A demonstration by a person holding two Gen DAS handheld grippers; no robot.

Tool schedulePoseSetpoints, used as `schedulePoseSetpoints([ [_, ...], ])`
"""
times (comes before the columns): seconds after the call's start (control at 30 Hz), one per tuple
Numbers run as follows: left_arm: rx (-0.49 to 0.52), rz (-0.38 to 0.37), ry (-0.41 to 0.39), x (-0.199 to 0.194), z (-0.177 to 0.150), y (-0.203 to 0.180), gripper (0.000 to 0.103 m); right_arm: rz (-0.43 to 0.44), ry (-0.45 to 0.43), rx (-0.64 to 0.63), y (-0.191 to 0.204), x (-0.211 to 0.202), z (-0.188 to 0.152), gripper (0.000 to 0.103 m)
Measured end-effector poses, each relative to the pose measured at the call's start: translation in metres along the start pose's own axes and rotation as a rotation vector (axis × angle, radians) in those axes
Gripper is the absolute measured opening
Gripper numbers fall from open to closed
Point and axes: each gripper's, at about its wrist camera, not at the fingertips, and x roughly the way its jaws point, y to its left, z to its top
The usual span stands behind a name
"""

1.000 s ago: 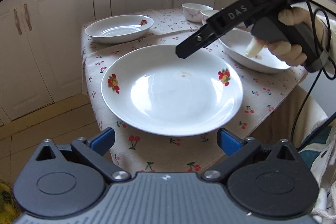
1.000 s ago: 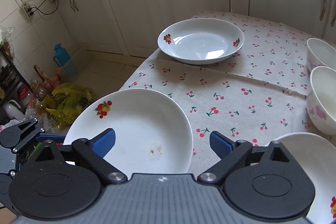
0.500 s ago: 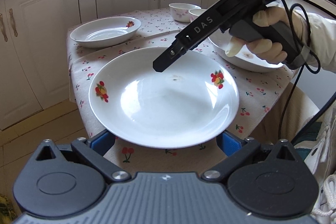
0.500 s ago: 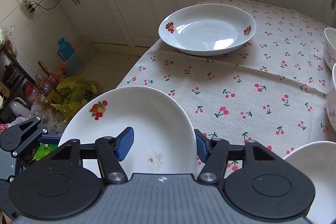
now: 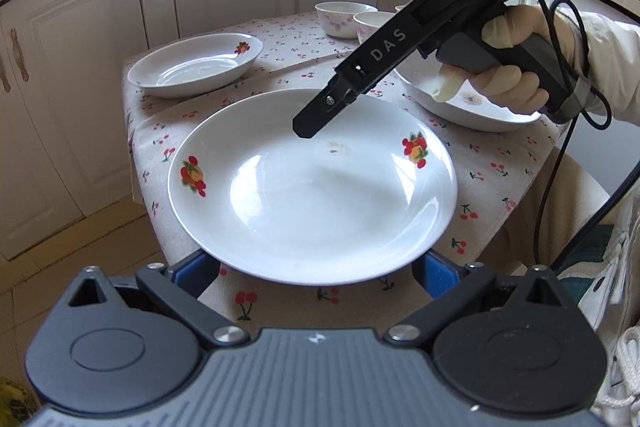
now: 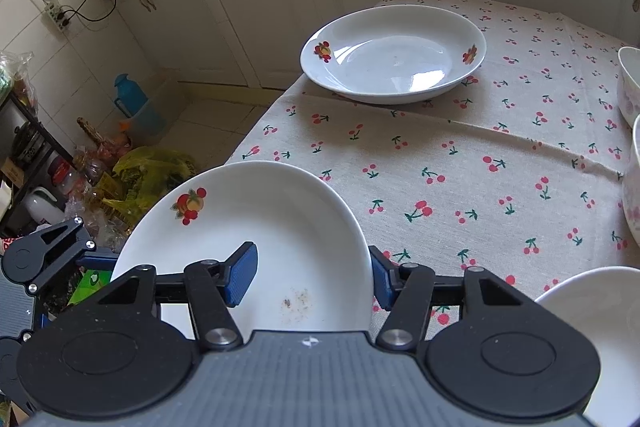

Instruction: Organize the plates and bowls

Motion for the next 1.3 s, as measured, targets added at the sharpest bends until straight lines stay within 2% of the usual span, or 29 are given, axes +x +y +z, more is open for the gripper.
schedulePoseSetpoints([
  [0.73, 0.037, -0.072, -0.04, 0.043, 0.038, 0.021, 0.101, -0.11, -0.075, 0.062, -0.038, -0.008, 0.024, 0.065],
  [1.3, 0.083, -0.069, -0.036, 0.059, 0.044, 0.025, 0.101, -0.132, -0.076, 0.097, -0.052, -0.003, 0.024, 0.067],
])
